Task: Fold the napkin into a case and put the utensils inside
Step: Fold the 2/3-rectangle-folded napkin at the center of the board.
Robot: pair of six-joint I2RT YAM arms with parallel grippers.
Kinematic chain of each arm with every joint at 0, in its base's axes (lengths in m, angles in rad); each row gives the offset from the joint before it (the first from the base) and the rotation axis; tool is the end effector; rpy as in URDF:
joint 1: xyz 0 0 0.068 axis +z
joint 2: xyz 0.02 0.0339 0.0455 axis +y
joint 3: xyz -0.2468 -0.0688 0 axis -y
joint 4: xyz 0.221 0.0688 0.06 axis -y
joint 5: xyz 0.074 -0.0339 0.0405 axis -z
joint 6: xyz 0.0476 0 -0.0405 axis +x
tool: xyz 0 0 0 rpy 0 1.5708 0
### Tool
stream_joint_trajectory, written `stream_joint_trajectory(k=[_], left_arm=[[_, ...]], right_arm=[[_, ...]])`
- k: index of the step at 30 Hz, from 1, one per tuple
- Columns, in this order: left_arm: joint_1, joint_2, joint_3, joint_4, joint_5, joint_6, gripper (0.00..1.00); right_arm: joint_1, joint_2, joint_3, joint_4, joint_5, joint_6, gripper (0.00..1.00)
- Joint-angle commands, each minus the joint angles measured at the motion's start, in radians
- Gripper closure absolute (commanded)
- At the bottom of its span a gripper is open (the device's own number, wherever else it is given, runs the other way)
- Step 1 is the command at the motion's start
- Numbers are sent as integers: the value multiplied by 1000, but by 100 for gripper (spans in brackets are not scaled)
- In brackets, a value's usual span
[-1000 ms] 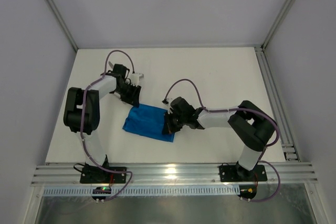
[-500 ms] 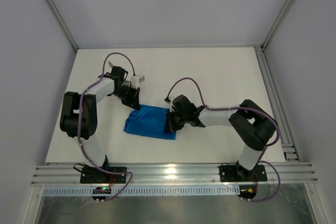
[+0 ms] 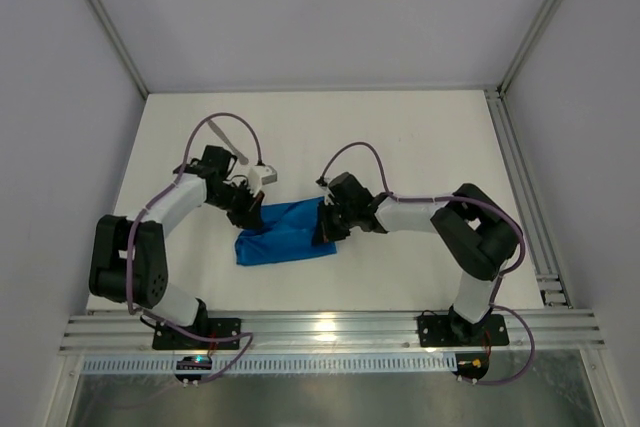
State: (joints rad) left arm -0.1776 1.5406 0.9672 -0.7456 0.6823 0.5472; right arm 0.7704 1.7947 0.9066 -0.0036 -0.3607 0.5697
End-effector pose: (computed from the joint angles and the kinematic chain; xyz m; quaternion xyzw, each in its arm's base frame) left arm 0.2490 -0.0752 0.1833 0.3707 0.8593 -0.3045 0.1773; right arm 0.2289 0.2455 0.1283 -0.1524 0.9170 0.3360 0.1518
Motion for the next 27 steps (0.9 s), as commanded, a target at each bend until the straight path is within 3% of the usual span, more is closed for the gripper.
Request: stream_joint_trajectory(k=[1,7,13,27], left_arm=[[-39,-79,-47,-9,1,118,99],[-118,-206,-136,34,-33,163,99],[-252,-325,-271,83,-193,232,99],[-335,-350,-390,138,-297,263,98]], right_arm=[[-3,46,9,-78,92,25,96],[-3,57,6,-47,123,85,96],[-5,69,-26,31,146,165,96],[-5,54,-48,74,178,222,96]])
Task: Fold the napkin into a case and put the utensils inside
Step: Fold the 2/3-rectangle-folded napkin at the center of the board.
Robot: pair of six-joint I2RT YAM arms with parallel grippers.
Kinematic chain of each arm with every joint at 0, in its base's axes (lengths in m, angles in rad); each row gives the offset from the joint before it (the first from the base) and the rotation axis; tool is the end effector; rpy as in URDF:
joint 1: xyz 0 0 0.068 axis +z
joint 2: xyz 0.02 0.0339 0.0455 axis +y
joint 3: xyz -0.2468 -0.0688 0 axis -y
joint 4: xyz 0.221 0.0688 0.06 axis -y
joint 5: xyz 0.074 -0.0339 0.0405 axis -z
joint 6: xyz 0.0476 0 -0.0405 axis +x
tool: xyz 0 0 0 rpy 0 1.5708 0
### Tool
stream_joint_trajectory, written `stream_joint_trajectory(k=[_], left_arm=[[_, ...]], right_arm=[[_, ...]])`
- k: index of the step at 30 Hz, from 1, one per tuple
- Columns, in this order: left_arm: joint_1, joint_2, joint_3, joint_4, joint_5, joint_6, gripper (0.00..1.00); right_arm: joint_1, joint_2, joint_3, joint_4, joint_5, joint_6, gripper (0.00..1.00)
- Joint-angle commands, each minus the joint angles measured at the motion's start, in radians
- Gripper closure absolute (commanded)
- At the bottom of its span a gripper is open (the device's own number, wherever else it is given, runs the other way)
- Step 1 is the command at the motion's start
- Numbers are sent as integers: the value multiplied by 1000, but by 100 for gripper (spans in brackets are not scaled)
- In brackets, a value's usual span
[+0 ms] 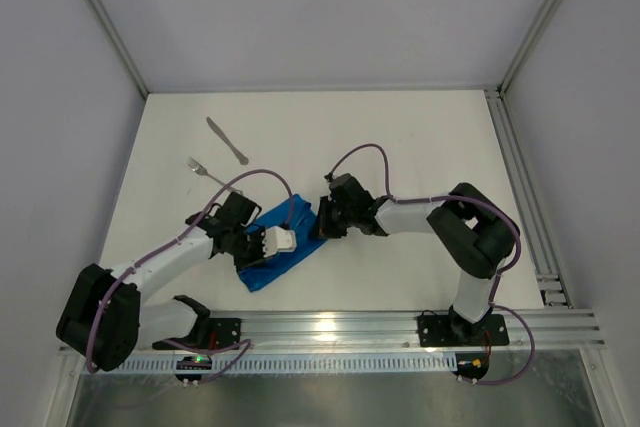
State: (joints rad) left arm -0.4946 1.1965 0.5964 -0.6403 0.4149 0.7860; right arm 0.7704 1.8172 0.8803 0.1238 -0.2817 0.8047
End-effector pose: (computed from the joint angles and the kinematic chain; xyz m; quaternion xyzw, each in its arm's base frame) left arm 0.1530 -0.1043 0.1567 0.6038 0.7538 -0.1776 0.1887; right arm 0.2360 0.2475 0.1233 -0.0361 0.9206 0.3515 0.1659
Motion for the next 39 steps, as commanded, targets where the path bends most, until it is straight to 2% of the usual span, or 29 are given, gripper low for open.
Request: stream_joint_trajectory(k=[1,8,14,15,19,22,23,27,31,36,39], left_arm=[[-18,-3,-21,30,-27,36,98],[-44,-20,-46,-7,-65,96,98],[-45,-17,-49,-5,-65,94,98],[-45,-20,-49,-2,-61,90,98],[-45,-23,-46,-1,-57,85,98],[-45,-31,-47,-9,-50,88,98],[-45,-32,-47,-12,-48,91,98],[-45,-28,-44,-18,-53,99,98],[-45,-28,-30,-24,-48,96,98],[-45,-32,-24,-29,-47,88,98],[-45,-32,-27,-29,-38,85,98]], right_arm=[[-6,27,-20,-58,102,-16,96],[-10,-9,-9,-65,102,-55,96],[-36,-146,6,-118,121,-123,91],[-46,-186,11,-178,121,-137,90],[-62,-269,32,-294,107,-202,83],[-63,-309,46,-349,73,-262,66],[-63,-308,55,-368,50,-289,58],[-63,-248,104,-327,21,-314,50],[-62,-135,218,-308,19,-337,49],[-62,-30,263,-291,7,-346,49],[-63,-3,261,-274,-8,-335,57]])
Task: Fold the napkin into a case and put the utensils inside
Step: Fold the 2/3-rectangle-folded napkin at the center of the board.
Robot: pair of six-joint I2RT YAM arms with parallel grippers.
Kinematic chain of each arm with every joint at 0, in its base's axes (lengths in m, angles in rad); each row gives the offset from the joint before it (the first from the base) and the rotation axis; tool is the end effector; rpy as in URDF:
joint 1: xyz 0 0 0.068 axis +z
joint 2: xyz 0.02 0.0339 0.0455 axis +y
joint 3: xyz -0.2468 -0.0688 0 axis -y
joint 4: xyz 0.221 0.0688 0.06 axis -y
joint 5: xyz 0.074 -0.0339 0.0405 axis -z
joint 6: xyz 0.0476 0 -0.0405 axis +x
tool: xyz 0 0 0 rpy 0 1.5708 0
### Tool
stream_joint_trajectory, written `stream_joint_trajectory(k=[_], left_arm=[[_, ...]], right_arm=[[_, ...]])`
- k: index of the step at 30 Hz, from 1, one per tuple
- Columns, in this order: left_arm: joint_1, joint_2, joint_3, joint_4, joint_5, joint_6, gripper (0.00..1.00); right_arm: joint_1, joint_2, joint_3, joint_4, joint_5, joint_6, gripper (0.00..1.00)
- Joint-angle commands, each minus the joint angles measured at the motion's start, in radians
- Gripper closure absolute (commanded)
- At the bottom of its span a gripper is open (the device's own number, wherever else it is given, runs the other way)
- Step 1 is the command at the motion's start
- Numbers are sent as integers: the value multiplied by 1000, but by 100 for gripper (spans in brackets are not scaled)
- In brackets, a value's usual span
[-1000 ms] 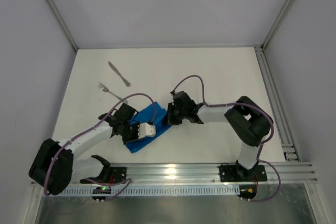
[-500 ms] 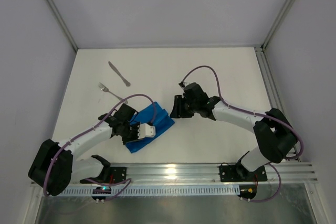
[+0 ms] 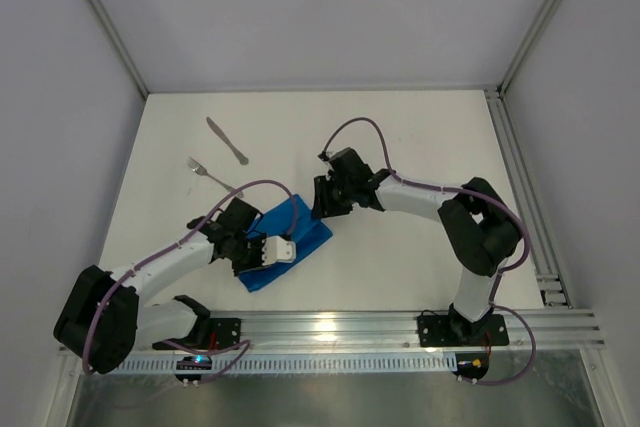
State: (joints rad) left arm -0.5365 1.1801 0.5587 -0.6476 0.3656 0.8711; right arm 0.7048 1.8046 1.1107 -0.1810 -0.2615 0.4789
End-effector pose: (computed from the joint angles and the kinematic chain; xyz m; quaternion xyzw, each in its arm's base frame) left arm 0.1424 -0.1045 0.1487 0.6499 0.7235 -0.1526 0.1757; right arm 0.2681 0.2441 0.1663 -0.1492 0.9211 0.2903 0.2122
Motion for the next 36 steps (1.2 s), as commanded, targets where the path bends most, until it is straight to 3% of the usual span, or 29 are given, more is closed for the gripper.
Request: stream_joint_trajectory(k=[1,5,20,22,23,27,31,36], left_arm=[[-3,-14,10,-21,13,-1,98],[-2,-19,13,-21,13,-20,97],[23,-37,61,-112,87,-38,92],[26,-33,67,-126,84,-35,82],[26,-34,76,-135,84,-44,70],[44,-43,160,-187,151,-79,55],[90,-50,303,-332,283,-103,47],[211,-28,402,-359,414,-167,40]], right_arm=[[4,13,28,31,-30,-8,70],[2,-17,-15,37,-12,10,96],[2,-93,-111,-44,44,52,96],[2,-62,-107,-37,41,52,96],[2,-42,-109,-34,41,52,96],[4,-14,-115,-8,39,64,96],[2,4,-120,9,47,69,96],[4,7,-124,17,53,70,96]])
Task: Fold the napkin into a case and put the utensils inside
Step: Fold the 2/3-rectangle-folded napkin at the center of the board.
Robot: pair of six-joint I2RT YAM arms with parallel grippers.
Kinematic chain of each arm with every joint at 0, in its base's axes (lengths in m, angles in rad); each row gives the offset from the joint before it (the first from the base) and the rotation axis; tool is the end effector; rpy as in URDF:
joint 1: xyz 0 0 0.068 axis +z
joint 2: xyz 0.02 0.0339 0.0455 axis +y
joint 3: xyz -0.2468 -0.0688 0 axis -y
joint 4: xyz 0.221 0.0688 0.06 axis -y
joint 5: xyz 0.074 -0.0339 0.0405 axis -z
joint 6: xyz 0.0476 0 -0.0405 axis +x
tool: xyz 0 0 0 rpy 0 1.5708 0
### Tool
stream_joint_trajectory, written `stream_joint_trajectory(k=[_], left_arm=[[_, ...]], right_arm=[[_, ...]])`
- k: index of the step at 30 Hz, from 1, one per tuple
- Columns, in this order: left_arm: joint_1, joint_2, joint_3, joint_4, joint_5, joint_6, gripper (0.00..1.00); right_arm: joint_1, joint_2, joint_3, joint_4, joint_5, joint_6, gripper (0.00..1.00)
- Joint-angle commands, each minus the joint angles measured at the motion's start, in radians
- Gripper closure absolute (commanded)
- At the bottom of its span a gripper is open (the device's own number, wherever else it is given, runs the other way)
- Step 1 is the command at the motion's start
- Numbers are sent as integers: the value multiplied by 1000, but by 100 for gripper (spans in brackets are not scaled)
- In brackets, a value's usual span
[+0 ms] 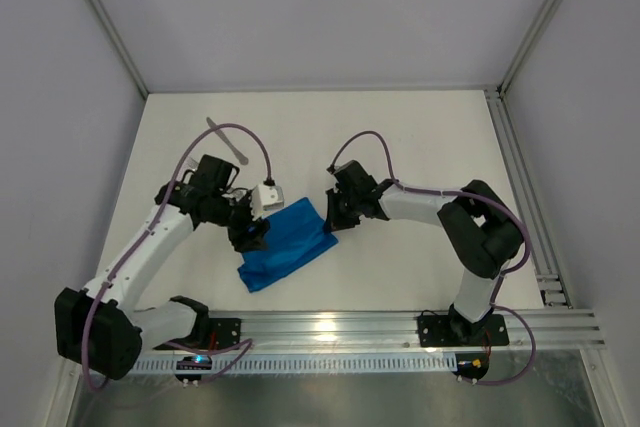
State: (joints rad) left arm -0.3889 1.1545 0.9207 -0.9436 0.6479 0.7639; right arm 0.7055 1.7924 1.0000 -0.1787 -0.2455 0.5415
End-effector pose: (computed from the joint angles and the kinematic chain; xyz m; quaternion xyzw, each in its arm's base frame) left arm 0.1668 -0.0994 0.2430 0.5589 0.7456 -0.2722 0.2402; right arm 0.2513 0.2292 0.1398 -0.1137 0.9420 0.2661 0.1697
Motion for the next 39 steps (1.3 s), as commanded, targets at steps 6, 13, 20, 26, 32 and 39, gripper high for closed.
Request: stream_joint_trajectory(k=[6,13,20,26,32,39], left_arm=[[157,156,4,207,-331,-376,38],[179,345,-12,246,-475,-422,33],[179,459,-25,218,-418,-407,38],[177,516,-3,166,-372,-388,47],[179,573,26,137,-274,-365,76],[179,484,63,82,-168,-341,100]], right_arm=[[3,7,-26,22,43,9,96],[8,4,-34,38,45,11,96],[11,-10,-50,56,43,15,96],[11,-18,-57,65,51,23,96],[11,-19,-63,70,52,28,96],[9,-22,-67,71,58,37,96]])
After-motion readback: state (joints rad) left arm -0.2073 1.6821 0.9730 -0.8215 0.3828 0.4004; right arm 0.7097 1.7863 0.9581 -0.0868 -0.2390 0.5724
